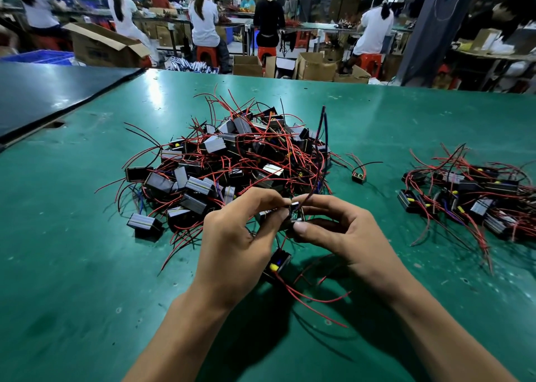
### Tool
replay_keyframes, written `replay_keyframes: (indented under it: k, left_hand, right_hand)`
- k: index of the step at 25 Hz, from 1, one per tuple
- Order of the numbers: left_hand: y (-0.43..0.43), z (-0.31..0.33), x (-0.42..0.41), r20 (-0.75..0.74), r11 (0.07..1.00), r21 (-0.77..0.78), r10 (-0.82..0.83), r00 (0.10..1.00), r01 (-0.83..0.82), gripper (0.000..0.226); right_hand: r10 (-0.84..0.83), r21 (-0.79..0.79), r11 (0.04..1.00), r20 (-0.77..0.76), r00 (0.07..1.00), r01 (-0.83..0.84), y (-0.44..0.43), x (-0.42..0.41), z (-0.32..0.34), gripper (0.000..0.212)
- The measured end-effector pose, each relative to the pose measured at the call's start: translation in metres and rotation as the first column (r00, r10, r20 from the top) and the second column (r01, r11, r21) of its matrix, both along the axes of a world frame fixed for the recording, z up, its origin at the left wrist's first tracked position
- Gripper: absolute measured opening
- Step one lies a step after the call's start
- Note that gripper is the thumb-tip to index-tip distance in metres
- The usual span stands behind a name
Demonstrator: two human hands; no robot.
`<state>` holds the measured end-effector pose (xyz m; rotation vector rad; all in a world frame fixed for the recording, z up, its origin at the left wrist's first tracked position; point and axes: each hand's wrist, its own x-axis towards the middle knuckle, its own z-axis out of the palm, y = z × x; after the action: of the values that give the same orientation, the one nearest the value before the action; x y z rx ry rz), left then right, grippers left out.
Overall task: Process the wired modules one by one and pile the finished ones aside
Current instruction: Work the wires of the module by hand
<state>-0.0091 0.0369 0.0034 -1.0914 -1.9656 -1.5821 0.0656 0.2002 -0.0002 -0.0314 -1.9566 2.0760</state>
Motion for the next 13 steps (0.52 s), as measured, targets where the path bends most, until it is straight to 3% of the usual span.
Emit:
replay_keyframes:
  k: [4, 6, 9, 13]
  left_hand:
    - [0.001, 0.000, 0.004, 0.003, 0.999, 0.028, 0.020, 1.000, -0.020, 0.015]
    - [0.002, 0.002, 0.004, 0.148, 0.998, 0.062, -0.025, 0.989, 0.016, 0.018]
    - [-0.002, 0.007, 0.000, 0.477, 0.990, 0.092, -0.139, 0.868, 0.108, 0.022]
    - [-0.008, 0.012, -0.006, 0.682, 0.967, 0.131, -0.247, 0.689, 0.218, 0.015]
  right_hand:
    - [-0.002, -0.029, 1.000, -0.015, 1.000, 0.001, -0.001, 0.001, 0.002, 0.040]
    - [0.004, -0.037, 0.999, -0.035, 0.999, -0.006, -0.001, 0.000, 0.001, 0.038]
    - [0.019, -0.027, 0.999, -0.053, 0.998, -0.021, 0.000, 0.000, 0.001, 0.034]
    - [0.047, 0.011, 0.999, -0.064, 0.997, -0.046, 0.000, 0.001, 0.003, 0.034]
